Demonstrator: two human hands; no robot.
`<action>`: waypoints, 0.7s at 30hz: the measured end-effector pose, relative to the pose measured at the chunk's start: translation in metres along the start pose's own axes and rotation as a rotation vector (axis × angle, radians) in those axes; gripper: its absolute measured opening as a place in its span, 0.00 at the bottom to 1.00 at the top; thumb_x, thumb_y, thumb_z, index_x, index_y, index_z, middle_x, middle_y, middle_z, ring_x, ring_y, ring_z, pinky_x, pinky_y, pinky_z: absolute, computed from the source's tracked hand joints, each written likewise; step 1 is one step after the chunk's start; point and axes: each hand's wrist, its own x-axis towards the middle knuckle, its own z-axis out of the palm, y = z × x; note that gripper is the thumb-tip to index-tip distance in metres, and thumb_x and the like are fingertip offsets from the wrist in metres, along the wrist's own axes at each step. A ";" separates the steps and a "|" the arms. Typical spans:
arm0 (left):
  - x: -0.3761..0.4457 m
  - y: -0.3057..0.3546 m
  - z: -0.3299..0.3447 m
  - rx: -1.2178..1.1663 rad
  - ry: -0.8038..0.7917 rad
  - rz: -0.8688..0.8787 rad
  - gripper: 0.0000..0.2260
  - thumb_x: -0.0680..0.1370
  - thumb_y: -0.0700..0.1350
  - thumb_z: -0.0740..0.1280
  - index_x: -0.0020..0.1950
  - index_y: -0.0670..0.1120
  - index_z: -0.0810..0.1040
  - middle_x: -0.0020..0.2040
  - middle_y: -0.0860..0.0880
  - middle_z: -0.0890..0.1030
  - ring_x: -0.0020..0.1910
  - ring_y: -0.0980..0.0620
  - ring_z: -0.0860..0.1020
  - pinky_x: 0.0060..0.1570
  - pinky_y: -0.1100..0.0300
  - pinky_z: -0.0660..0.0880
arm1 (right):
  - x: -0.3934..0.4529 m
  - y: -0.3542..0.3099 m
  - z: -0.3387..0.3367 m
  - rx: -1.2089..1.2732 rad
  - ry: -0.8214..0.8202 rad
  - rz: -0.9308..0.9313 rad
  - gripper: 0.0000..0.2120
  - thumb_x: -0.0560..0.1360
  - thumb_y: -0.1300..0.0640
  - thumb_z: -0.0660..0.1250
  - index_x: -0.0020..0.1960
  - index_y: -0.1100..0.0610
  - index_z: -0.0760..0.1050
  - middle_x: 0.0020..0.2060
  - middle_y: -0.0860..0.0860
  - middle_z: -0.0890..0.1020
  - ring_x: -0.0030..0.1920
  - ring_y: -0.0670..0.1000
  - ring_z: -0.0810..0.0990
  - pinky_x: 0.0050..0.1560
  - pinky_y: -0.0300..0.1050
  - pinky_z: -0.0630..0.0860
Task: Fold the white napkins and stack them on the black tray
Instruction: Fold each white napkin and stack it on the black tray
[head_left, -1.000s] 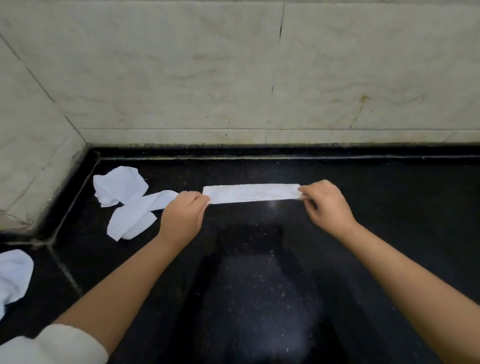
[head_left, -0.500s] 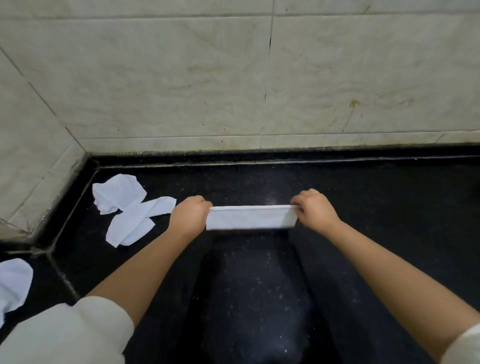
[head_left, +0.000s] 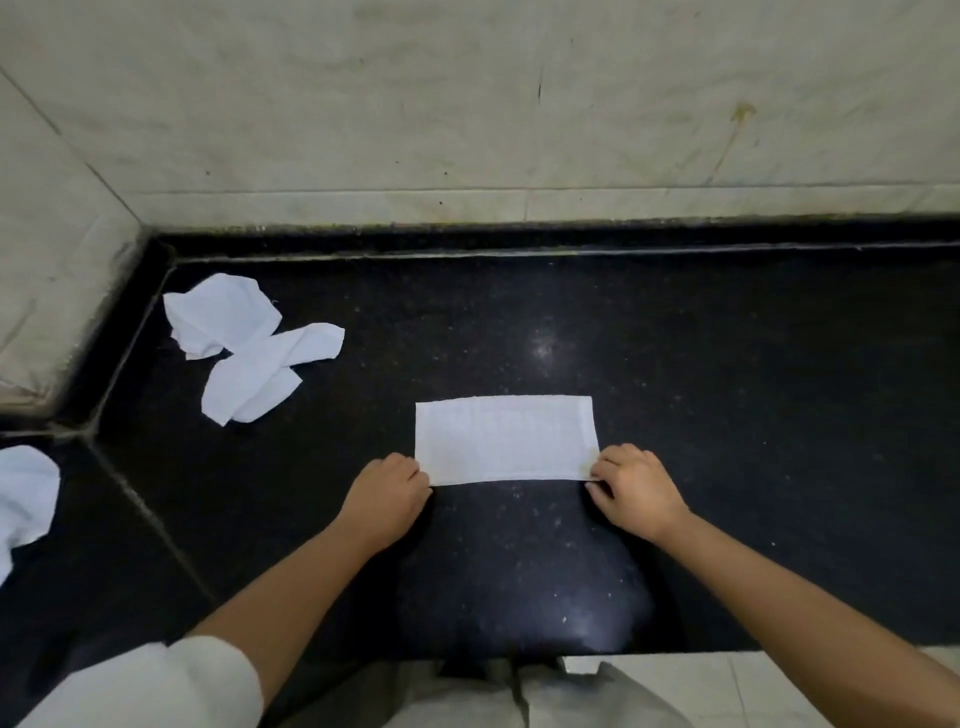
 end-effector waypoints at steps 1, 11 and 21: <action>0.001 -0.003 0.002 -0.013 0.039 -0.021 0.10 0.60 0.46 0.78 0.26 0.48 0.78 0.27 0.52 0.78 0.26 0.53 0.77 0.23 0.64 0.71 | -0.001 -0.002 -0.001 0.083 0.030 0.078 0.06 0.64 0.58 0.75 0.32 0.59 0.80 0.33 0.53 0.81 0.35 0.56 0.80 0.34 0.48 0.75; 0.059 0.018 -0.016 -0.212 -0.235 -0.373 0.25 0.83 0.50 0.46 0.76 0.40 0.46 0.78 0.43 0.47 0.77 0.47 0.45 0.76 0.53 0.46 | 0.034 -0.036 -0.002 0.189 -0.196 0.768 0.16 0.77 0.51 0.57 0.59 0.60 0.71 0.59 0.55 0.76 0.60 0.55 0.72 0.60 0.50 0.64; 0.056 0.010 -0.002 -0.268 -0.279 -0.367 0.28 0.82 0.53 0.46 0.76 0.42 0.39 0.78 0.46 0.39 0.77 0.49 0.40 0.75 0.53 0.41 | 0.053 -0.035 -0.020 0.498 -0.149 0.961 0.02 0.72 0.60 0.62 0.43 0.56 0.69 0.34 0.48 0.73 0.44 0.53 0.72 0.49 0.45 0.57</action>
